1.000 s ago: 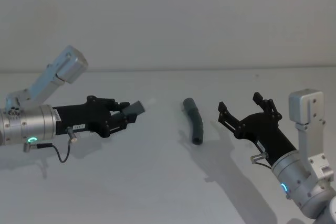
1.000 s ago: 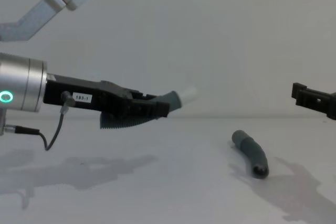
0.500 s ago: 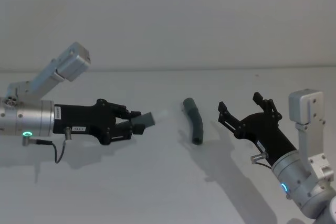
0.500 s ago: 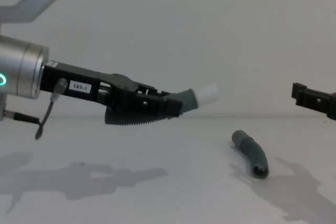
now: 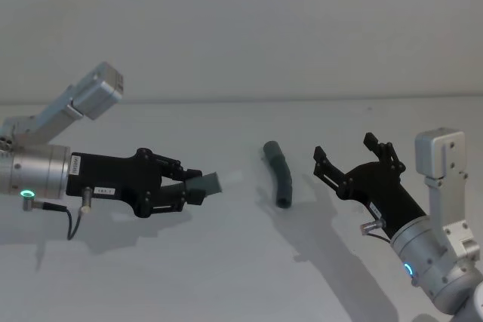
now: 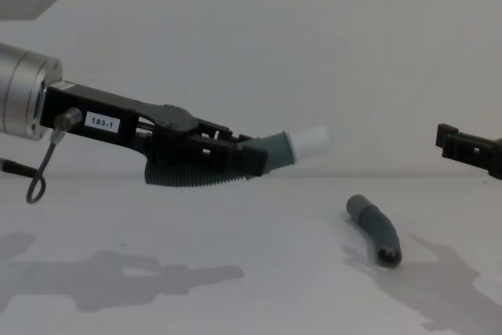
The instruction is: Use both hands to pick up one end of the pipe from the table, align the ends, and insert them.
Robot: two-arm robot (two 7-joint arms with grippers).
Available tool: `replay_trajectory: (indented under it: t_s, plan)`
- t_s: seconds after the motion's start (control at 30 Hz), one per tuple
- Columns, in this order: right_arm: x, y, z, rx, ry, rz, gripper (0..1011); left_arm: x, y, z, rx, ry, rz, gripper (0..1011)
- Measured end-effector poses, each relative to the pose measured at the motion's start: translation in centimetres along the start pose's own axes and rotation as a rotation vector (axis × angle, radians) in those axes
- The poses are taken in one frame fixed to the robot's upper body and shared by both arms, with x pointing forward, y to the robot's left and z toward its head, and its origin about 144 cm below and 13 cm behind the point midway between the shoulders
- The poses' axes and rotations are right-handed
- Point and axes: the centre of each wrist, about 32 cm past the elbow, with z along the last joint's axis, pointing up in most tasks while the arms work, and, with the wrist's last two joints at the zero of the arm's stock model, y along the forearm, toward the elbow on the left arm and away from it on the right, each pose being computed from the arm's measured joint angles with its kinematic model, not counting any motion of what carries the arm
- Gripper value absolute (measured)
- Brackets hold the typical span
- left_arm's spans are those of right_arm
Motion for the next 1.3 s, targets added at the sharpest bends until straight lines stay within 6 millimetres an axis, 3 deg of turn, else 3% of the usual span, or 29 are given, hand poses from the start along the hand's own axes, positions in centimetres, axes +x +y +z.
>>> replay_trajectory:
  t_s: [0.5, 0.93, 1.3]
  plan:
    - [-0.3, 0.3, 0.6, -0.023, 0.002, 0.015, 1002, -0.5, 0.5, -0.1, -0.002, -0.003, -0.008, 327]
    - [-2.1, 3.3, 2.8, -0.147, -0.006, 0.081, 1002, -0.6, 0.6, -0.1, -0.003, -0.005, -0.01, 327]
    - [-2.6, 5.3, 3.0, -0.198, -0.054, 0.079, 1002, -0.6, 0.7, -0.1, -0.004, -0.007, -0.011, 327]
